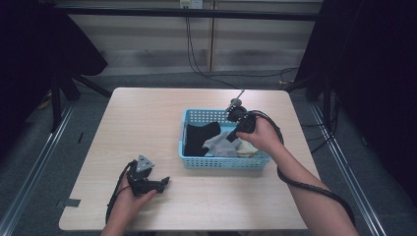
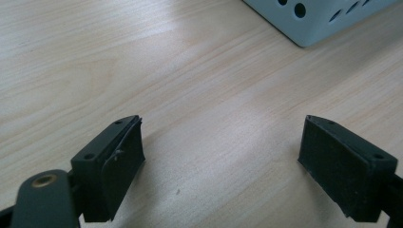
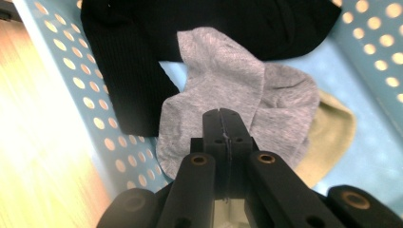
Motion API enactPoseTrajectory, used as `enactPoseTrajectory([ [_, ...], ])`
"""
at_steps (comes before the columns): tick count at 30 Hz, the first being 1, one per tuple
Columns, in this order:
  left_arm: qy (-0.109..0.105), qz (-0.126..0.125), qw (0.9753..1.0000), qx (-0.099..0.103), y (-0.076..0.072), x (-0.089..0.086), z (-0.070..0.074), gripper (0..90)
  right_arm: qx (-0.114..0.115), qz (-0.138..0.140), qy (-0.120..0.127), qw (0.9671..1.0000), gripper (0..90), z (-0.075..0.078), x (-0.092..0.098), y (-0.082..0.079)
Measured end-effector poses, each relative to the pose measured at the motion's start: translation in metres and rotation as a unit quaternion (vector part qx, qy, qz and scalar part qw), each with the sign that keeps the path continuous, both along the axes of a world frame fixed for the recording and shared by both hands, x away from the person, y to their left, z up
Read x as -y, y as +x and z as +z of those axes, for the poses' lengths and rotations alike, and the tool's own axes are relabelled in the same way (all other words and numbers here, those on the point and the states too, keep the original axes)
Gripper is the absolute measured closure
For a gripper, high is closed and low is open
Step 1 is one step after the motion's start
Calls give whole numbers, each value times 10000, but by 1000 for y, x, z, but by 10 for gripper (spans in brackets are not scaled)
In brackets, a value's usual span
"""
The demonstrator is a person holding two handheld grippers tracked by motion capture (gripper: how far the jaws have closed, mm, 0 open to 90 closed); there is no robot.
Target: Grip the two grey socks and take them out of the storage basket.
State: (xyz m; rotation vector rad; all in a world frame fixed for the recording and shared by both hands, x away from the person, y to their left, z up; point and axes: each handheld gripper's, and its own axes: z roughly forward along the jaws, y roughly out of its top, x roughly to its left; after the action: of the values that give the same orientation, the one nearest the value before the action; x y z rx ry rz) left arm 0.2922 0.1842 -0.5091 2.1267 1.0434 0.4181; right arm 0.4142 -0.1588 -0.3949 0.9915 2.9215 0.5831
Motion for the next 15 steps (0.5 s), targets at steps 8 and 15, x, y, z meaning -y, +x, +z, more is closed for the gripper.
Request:
enactPoseTrajectory([
  [8,42,-33,10000,1,0,-1,0,143,39,-182,77,9998,720,-22,-3,2],
  [15,66,-62,10000,-5,0,-1,1,142,93,-388,51,9992,659,-33,-2,12],
])
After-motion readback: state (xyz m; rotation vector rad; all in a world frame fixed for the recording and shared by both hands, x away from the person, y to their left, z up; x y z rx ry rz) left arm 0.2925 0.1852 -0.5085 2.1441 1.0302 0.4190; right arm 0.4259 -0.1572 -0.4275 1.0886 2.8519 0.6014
